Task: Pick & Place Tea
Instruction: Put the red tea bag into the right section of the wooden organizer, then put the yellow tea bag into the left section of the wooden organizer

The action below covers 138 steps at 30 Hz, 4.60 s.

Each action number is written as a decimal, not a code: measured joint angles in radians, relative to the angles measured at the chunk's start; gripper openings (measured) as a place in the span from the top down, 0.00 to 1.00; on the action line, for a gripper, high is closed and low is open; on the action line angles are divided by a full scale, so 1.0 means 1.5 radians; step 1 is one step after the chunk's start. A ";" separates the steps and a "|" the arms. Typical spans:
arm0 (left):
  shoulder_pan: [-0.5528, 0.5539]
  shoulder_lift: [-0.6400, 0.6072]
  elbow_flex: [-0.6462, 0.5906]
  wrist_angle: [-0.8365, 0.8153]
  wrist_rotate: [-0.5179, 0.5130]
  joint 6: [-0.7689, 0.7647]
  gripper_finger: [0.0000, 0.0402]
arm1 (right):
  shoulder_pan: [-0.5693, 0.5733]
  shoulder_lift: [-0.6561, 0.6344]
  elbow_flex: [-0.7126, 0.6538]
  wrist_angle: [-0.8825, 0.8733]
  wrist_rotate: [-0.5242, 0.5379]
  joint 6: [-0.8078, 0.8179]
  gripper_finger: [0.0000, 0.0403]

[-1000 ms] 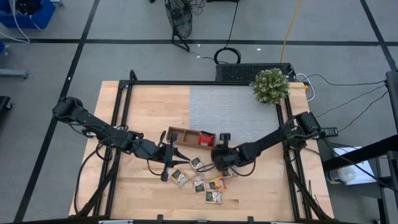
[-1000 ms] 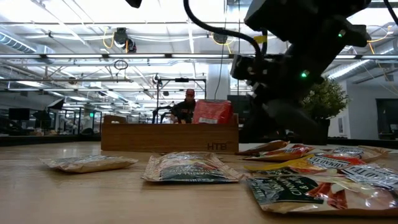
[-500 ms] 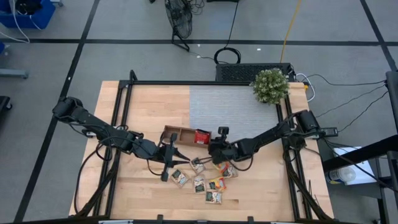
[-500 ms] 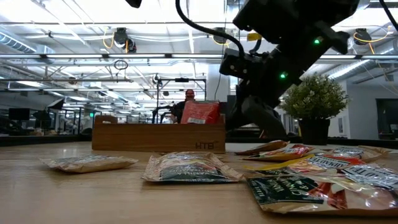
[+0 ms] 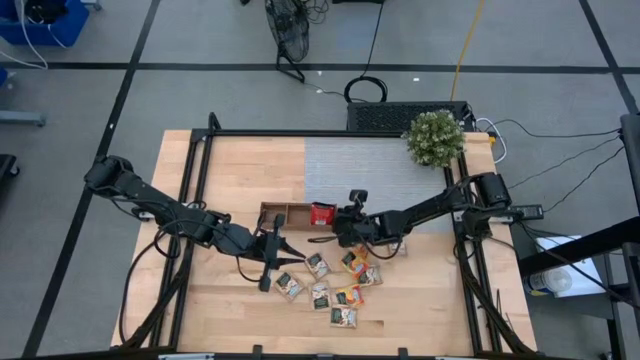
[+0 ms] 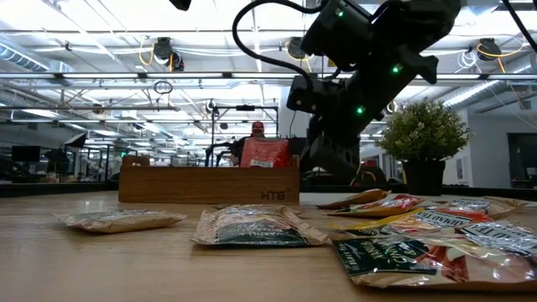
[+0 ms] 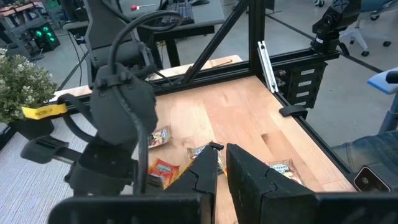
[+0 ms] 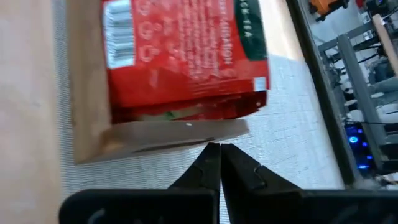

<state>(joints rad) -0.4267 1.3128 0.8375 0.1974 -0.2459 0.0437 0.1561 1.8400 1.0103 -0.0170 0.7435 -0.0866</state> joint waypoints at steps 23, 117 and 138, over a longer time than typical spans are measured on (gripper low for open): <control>0.000 0.000 0.000 0.031 0.001 0.020 0.90 | 0.234 -0.347 -0.142 -0.146 0.025 0.233 1.00; 0.031 -0.225 -0.404 0.389 -0.028 -0.067 0.90 | 0.059 -0.153 -0.082 -0.053 -0.271 0.002 0.45; 0.031 -0.225 -0.404 0.389 -0.028 -0.065 0.90 | -0.003 -0.014 -0.084 0.041 -0.377 0.048 0.42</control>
<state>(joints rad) -0.3798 0.9760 0.2317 0.7805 -0.2886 -0.0541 0.1516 1.8192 0.8845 0.0443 0.1783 -0.0141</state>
